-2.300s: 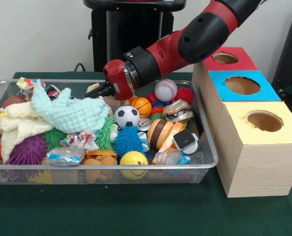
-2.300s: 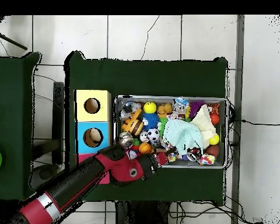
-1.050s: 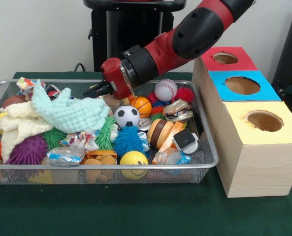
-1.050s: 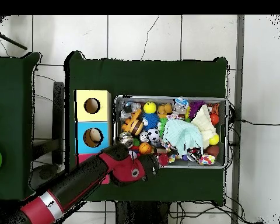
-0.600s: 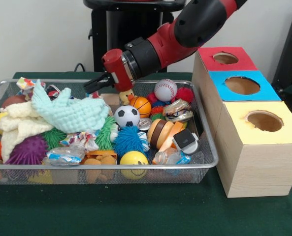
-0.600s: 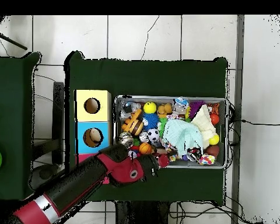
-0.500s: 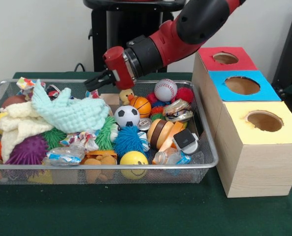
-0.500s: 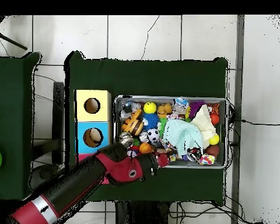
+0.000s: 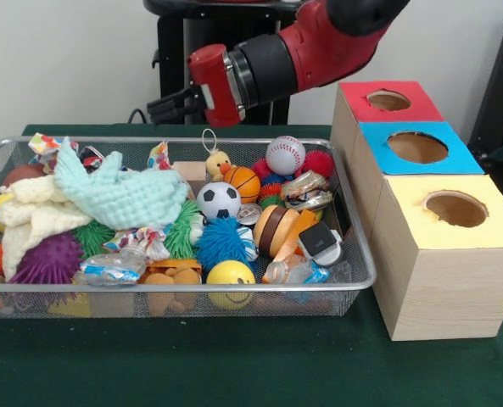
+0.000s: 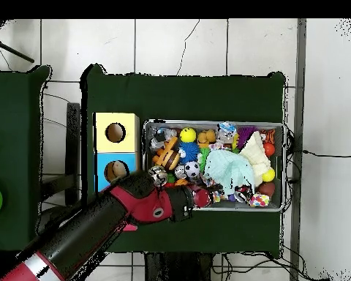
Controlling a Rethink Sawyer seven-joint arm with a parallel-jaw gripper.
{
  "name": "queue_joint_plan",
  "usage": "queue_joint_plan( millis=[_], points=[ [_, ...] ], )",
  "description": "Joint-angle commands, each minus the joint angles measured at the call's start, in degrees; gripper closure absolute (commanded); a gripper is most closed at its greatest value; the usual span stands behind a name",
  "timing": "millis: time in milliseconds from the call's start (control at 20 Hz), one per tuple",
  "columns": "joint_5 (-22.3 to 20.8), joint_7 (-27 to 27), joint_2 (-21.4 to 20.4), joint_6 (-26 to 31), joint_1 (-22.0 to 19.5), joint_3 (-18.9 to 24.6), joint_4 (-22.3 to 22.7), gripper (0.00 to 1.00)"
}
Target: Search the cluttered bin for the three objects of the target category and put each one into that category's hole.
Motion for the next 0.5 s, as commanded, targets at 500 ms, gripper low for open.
queue_joint_plan(
  millis=[500],
  points=[
    [-3.9,-18.3,-8.3,18.4,-5.4,8.6,-18.6,1.0]
  ],
)
